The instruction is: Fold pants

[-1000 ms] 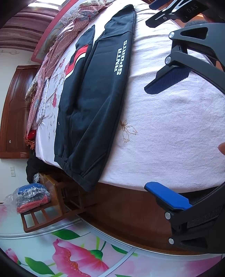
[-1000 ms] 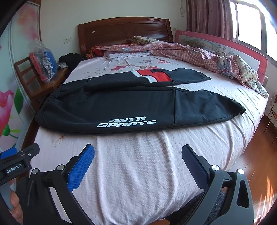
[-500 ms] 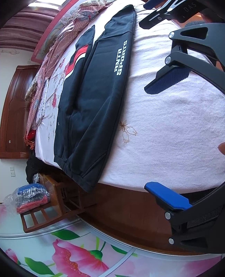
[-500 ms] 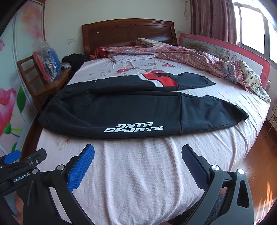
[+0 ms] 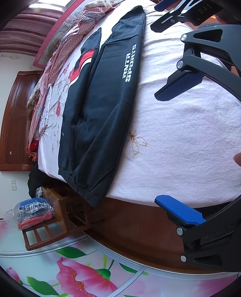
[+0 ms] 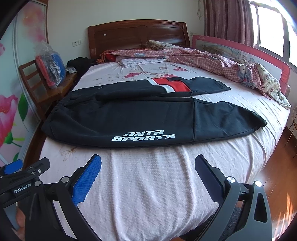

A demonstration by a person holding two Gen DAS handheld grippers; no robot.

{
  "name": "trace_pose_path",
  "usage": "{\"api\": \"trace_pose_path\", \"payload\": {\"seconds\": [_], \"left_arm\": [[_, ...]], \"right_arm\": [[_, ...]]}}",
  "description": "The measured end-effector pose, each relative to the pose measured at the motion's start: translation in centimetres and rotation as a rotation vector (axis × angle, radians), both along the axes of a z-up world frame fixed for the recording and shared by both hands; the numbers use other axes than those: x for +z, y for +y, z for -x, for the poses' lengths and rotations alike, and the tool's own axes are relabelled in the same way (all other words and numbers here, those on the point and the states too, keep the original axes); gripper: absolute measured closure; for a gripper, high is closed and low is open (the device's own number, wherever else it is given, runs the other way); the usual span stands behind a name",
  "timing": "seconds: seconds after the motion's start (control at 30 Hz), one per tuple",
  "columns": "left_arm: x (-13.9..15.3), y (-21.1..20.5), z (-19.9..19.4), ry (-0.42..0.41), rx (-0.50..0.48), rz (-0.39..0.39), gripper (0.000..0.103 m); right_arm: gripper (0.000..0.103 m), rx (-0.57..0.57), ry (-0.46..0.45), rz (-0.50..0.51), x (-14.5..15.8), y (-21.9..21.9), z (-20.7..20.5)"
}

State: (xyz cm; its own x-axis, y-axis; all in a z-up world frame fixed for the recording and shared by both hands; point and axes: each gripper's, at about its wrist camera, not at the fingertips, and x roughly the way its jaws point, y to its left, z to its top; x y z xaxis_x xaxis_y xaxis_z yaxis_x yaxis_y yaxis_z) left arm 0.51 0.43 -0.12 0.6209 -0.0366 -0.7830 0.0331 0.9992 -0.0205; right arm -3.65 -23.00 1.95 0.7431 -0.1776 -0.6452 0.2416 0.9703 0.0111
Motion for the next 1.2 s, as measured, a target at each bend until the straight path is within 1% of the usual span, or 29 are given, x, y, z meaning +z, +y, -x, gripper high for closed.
{"api": "trace_pose_path", "payload": {"seconds": [1.2], "left_arm": [[-0.01,0.02,-0.03,0.001,0.0,0.004,0.002]], "right_arm": [[0.003,0.008,0.0,-0.022,-0.15,-0.13,-0.03]]}}
